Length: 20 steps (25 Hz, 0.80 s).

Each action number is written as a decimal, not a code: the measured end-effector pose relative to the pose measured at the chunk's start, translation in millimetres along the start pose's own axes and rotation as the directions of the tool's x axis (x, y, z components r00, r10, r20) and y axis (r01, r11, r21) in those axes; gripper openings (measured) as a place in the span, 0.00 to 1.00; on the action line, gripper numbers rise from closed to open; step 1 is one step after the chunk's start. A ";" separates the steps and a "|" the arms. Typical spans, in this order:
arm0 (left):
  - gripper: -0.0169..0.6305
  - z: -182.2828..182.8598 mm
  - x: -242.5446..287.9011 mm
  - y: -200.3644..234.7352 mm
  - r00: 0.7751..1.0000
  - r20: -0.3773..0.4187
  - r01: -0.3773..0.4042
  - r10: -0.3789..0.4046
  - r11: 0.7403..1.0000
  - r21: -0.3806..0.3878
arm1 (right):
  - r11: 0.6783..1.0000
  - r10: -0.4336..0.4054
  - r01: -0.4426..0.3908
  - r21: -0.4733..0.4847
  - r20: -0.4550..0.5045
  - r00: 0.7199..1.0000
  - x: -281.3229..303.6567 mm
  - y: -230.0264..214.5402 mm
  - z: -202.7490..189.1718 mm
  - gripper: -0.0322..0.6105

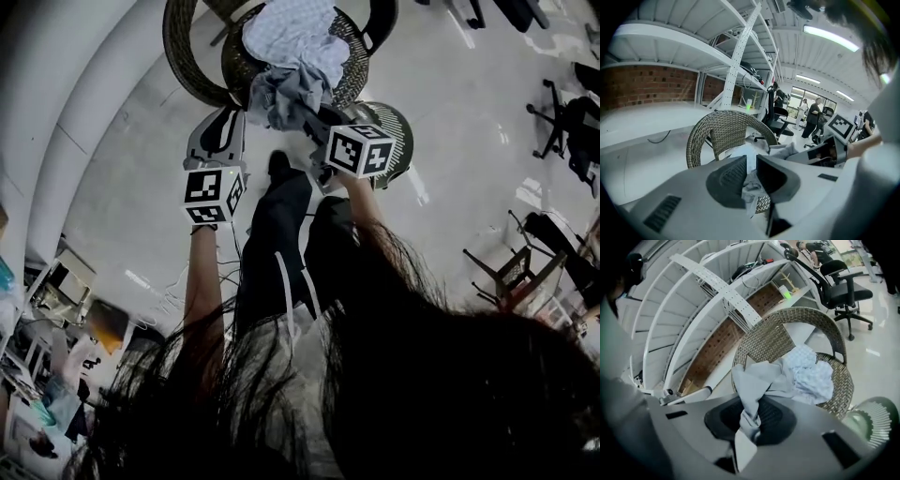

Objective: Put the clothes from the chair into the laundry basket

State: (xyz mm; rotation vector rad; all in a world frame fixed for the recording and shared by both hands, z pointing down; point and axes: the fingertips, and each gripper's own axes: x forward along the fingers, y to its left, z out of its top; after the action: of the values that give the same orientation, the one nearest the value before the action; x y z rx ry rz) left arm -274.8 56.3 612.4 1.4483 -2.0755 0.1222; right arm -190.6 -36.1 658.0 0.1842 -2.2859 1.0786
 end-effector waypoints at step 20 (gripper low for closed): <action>0.14 85.5 -69.3 -117.3 0.991 0.088 0.098 -0.102 0.994 0.050 | 0.996 0.094 -0.094 -0.007 0.190 0.977 -183.6 86.4 58.0 0.13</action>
State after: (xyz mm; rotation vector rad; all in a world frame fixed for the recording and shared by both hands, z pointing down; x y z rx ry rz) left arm -191.6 32.4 476.9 1.6094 -2.0788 0.0656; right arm -99.4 -44.7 467.9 0.1889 -2.4861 1.1553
